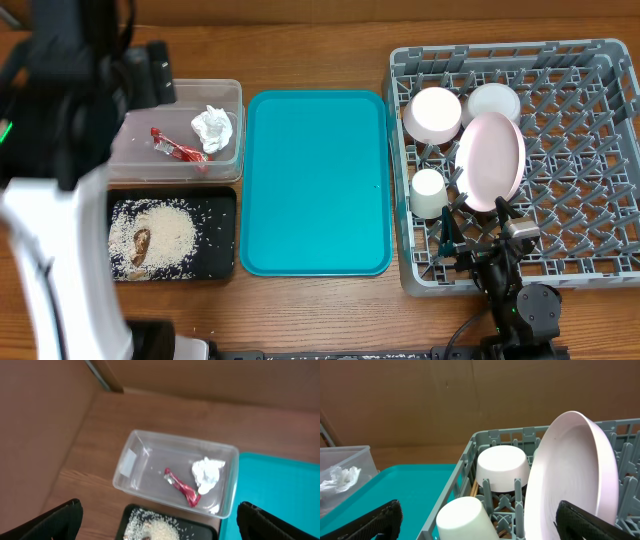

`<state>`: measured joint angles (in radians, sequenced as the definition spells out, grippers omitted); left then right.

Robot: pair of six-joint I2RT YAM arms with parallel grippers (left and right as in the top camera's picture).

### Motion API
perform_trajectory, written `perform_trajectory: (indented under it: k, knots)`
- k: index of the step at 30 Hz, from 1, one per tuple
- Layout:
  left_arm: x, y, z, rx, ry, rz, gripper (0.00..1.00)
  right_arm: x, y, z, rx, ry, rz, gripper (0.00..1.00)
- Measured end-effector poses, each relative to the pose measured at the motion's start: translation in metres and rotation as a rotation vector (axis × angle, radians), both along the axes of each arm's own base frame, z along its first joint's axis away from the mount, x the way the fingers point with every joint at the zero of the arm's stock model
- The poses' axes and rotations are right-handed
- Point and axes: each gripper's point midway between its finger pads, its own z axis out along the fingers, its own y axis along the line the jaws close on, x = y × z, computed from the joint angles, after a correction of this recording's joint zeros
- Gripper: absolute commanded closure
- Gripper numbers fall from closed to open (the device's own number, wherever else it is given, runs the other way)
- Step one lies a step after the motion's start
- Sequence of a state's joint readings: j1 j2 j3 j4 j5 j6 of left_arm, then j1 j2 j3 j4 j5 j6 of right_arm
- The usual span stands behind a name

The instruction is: Sort waste into correct bins and load items into the dishwasher

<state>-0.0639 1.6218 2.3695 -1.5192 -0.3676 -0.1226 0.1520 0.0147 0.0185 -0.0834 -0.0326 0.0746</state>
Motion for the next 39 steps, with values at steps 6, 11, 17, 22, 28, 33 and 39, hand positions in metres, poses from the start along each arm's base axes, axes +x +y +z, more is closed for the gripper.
perform_trajectory:
  k: [6,11,17,22,28,33,39]
  knots:
    - [-0.049,0.003,0.045,-0.01,-0.152,0.0,0.0,0.0,0.0,0.0,0.0,0.001,0.001,0.0]
    - [-0.077,0.005,0.06,-0.013,-0.213,0.0,0.0,0.0,0.0,0.0,0.0,0.0,0.0,0.0]
    - [-0.105,0.007,0.054,-0.014,-0.214,0.0,0.0,0.0,0.0,0.0,0.0,0.0,0.0,0.0]
    - [-0.128,0.002,0.023,-0.035,-0.151,-0.03,0.0,0.0,0.0,0.0,0.0,0.001,0.0,0.0]
    - [-0.152,-0.017,-0.028,-0.113,-0.084,-0.121,0.0,0.0,0.0,-0.001,0.0,0.003,0.0,0.0]
    - [-0.146,-0.035,-0.061,-0.181,-0.147,-0.206,0.0,0.0,0.0,-0.001,0.0,0.006,0.0,0.0]
    - [-0.12,-0.048,-0.103,-0.227,-0.283,-0.263,0.0,0.0,0.0,-0.001,-0.001,0.006,0.0,0.0]
